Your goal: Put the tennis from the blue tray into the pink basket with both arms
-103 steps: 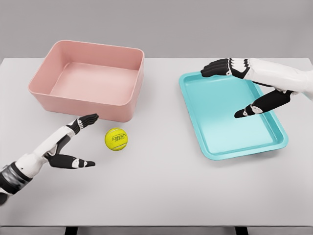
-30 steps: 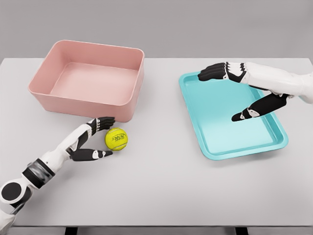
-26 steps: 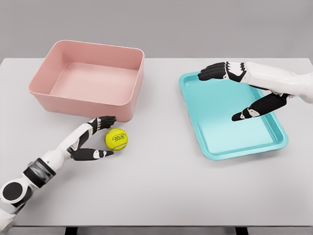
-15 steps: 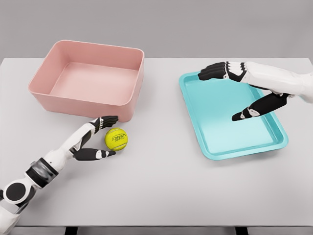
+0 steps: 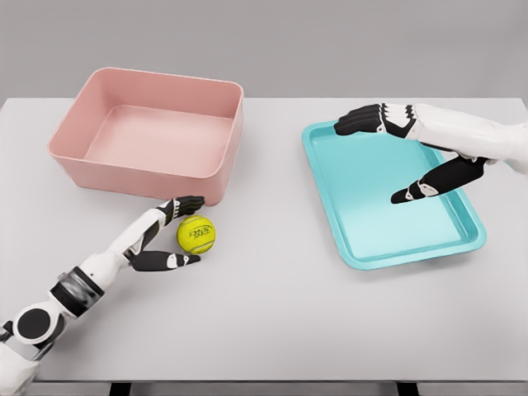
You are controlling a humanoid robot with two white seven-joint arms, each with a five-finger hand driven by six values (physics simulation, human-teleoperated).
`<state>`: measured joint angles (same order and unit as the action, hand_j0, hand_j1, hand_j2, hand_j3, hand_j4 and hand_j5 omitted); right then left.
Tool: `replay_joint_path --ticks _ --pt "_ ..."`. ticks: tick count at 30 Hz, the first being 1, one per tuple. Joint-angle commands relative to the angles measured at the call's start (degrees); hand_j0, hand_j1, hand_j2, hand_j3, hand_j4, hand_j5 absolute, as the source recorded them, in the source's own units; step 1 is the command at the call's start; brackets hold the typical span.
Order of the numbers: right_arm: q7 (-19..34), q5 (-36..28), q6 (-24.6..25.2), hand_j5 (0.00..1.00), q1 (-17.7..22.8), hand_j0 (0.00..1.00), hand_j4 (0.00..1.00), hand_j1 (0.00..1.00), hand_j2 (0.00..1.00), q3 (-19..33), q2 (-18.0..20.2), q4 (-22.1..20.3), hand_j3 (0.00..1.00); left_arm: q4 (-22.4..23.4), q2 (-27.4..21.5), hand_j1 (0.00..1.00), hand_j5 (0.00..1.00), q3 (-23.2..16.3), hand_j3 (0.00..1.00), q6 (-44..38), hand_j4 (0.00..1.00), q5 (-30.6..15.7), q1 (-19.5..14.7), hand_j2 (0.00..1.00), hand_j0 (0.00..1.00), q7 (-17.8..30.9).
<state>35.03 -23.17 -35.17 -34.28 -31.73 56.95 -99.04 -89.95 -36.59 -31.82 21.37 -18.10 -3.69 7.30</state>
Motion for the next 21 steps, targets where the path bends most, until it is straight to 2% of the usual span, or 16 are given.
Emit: replay_joint_path --ticks 1,21 --pt "-0.03 -0.47 0.17 1.00 0.00 1.00 1.00 1.00 1.00 0.00 0.09 -0.01 1.00 0.30 0.29 0.88 0.88 0.01 0.88 -0.01 0.88 0.08 -0.09 0.88 0.88 0.00" --pt "-0.03 -0.47 0.17 1.00 -0.09 1.00 1.00 1.00 1.00 0.00 0.00 -0.01 1.00 1.27 0.90 0.89 0.89 0.18 0.89 -0.10 0.89 0.34 -0.09 0.89 0.89 0.00"
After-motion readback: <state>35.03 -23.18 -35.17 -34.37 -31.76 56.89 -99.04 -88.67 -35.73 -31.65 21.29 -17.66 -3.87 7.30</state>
